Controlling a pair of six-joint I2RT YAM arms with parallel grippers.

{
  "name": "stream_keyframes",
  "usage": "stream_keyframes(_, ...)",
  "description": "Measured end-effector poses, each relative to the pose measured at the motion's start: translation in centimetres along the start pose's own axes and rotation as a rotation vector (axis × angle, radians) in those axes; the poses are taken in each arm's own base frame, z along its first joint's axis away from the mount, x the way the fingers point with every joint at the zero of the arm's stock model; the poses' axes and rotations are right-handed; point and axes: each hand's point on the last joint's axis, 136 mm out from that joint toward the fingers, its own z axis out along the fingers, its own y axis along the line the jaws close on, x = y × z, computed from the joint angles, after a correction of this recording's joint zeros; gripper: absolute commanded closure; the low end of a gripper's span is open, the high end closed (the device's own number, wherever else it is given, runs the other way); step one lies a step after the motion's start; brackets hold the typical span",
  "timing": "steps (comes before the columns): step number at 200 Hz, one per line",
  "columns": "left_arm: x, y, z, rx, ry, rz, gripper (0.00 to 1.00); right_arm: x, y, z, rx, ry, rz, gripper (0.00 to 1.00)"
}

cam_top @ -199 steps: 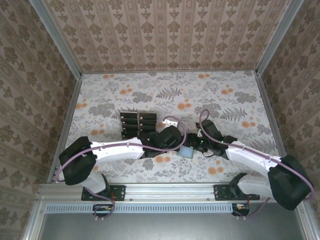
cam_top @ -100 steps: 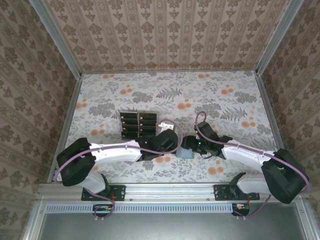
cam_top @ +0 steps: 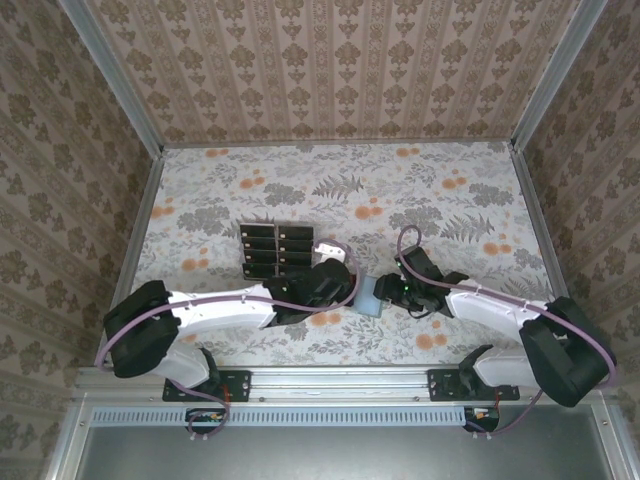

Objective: Put the credit cards into the card holder

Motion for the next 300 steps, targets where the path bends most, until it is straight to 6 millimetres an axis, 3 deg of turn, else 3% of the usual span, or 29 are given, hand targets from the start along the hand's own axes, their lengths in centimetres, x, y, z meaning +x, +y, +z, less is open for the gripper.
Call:
stream_keyframes(44,1.9,-1.3,2.9,0.047,0.068,0.007,1.00,0.2,-0.5,0.4,0.018,0.013,0.000,0.59)
stream_keyframes(83,1.9,-1.5,3.1,0.053,0.058,0.003,1.00,0.1,-0.3,0.2,0.012,0.007,-0.004,0.57)
stream_keyframes(136,1.8,2.0,0.4,-0.033,-0.005,-0.040,1.00,-1.0,0.0,-2.6,-0.021,-0.056,-0.002,0.51)
stream_keyframes(166,2.7,3.8,0.1,-0.084,-0.004,-0.056,1.00,-1.3,0.5,-3.9,-0.039,-0.074,-0.007,0.51)
stream_keyframes(213,4.5,6.3,0.0,-0.153,0.021,-0.065,1.00,-2.3,4.6,-4.8,-0.126,-0.056,-0.075,0.51)
stream_keyframes(229,5.0,7.2,-0.1,-0.183,0.027,-0.061,0.74,-1.9,5.8,-4.3,-0.138,-0.027,-0.110,0.50)
stream_keyframes(251,5.0,8.2,-0.9,-0.222,0.020,-0.064,0.45,-0.9,5.9,-3.1,-0.125,0.017,-0.131,0.50)
stream_keyframes(266,4.5,8.6,-1.8,-0.237,0.000,-0.061,0.36,-0.5,5.7,-2.4,-0.113,0.040,-0.132,0.50)
stream_keyframes(300,2.9,8.7,-3.6,-0.244,-0.059,-0.059,0.30,0.0,5.4,-1.5,-0.097,0.068,-0.141,0.50)
